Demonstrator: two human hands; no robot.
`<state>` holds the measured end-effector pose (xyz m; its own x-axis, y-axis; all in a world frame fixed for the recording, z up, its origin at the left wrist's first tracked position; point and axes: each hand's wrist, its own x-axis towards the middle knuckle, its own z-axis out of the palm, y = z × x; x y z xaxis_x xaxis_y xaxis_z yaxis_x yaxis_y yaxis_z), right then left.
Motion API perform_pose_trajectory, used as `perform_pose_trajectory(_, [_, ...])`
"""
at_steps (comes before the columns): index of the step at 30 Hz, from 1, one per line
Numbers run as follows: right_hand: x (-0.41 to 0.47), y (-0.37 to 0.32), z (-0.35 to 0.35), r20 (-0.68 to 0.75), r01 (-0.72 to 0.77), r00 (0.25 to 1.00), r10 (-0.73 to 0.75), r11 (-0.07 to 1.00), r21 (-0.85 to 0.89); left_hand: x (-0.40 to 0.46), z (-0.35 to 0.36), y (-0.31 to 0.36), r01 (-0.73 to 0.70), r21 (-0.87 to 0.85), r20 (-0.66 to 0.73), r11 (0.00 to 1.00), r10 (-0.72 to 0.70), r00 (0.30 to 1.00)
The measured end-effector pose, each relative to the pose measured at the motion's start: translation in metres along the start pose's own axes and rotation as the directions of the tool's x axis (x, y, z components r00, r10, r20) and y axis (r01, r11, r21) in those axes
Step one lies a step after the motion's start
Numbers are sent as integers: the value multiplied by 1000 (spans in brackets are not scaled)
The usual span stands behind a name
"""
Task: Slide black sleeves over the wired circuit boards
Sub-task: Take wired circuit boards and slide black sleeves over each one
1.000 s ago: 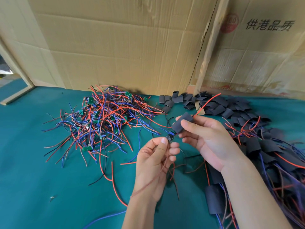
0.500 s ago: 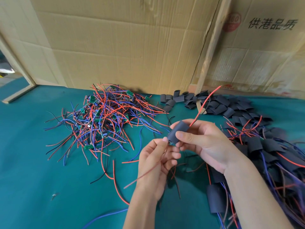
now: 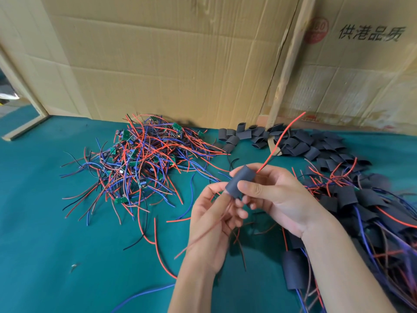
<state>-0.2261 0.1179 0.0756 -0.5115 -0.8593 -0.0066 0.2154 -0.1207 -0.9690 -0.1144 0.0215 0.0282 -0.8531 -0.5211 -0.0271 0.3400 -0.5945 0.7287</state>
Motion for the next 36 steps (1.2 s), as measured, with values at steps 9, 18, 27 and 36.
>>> perform_pose_trajectory(9, [4,3,12,-75,-58,996,51,994,-96,4,-1,-5,-95,86,-87,992,102,991])
perform_pose_trajectory(18, [-45,-67,-36,-421,-128,905,-53,912,-389,4,1,-9,-64,224,-66,973,81,995])
perform_pose_trajectory(27, [-82,-134,-78,-454,-329,827,-332,367,-870,6,5,-17,-95,508,-222,856,237,946])
perform_pose_trajectory(36, [100,-5,66,-12,-28,985,172,92,-995,6,0,-21,-134,774,-62,618,284,957])
